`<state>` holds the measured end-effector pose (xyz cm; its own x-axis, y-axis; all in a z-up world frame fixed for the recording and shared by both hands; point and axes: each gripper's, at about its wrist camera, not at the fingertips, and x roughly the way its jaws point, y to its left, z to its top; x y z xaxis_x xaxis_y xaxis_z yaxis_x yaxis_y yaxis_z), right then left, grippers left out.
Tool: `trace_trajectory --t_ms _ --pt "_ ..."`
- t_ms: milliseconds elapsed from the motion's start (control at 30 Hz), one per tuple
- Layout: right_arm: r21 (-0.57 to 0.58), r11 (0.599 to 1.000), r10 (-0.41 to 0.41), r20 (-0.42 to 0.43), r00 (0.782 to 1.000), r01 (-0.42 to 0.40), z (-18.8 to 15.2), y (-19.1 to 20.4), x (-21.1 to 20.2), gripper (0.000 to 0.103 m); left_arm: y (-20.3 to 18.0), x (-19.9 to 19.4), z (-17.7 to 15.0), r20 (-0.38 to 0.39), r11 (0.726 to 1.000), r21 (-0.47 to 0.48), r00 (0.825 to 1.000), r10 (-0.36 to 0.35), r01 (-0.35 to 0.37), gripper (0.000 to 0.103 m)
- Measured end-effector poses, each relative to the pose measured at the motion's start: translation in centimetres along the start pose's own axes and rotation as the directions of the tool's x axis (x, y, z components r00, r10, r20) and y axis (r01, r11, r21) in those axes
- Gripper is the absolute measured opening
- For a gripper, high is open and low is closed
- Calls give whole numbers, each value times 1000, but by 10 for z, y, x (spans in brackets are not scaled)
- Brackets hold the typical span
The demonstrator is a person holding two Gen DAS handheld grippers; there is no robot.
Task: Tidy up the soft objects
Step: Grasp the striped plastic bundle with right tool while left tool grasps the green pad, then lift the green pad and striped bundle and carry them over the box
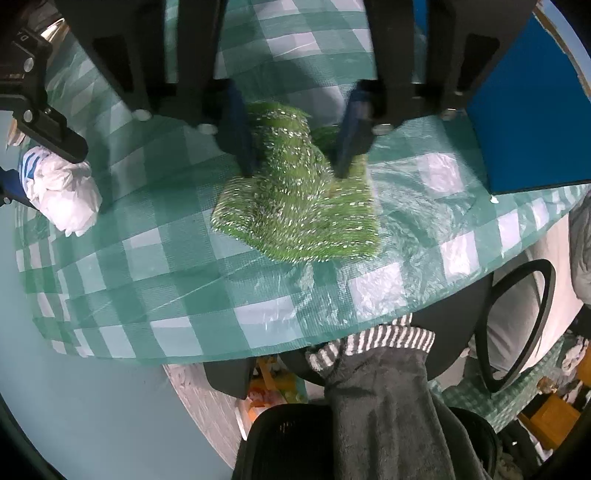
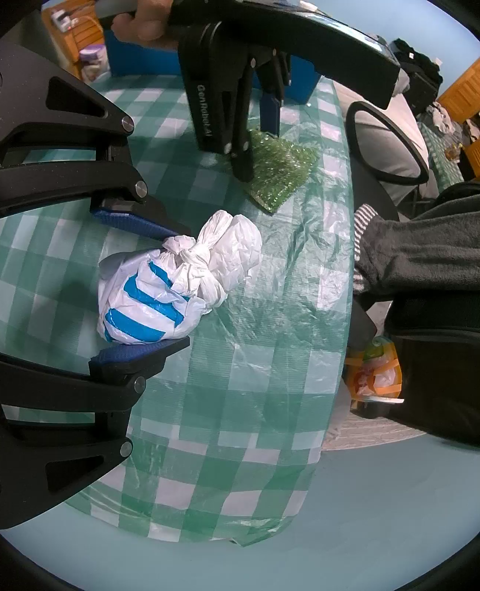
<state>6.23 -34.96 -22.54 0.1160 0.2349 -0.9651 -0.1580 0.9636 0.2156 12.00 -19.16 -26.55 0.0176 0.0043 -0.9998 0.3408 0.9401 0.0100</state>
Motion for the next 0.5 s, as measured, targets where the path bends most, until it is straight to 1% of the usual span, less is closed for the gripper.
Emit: trace_trajectory --t_ms 67,100,300,500 --pt "0 1000 1 3 1000 -1 0 1 -1 51 0 -1 -1 -2 1000 7 1000 9 -9 23" --pt "1 1000 1 6 1000 -1 -1 1 -2 51 -1 -1 -2 -3 1000 10 1000 11 -11 22" --pt "6 1000 0 25 1000 -1 -2 4 -8 51 -4 -6 -12 8 999 25 1000 20 -21 19" --pt "7 1000 -3 39 999 3 -4 7 -15 51 -4 -17 -24 28 1000 23 1000 10 -10 19"
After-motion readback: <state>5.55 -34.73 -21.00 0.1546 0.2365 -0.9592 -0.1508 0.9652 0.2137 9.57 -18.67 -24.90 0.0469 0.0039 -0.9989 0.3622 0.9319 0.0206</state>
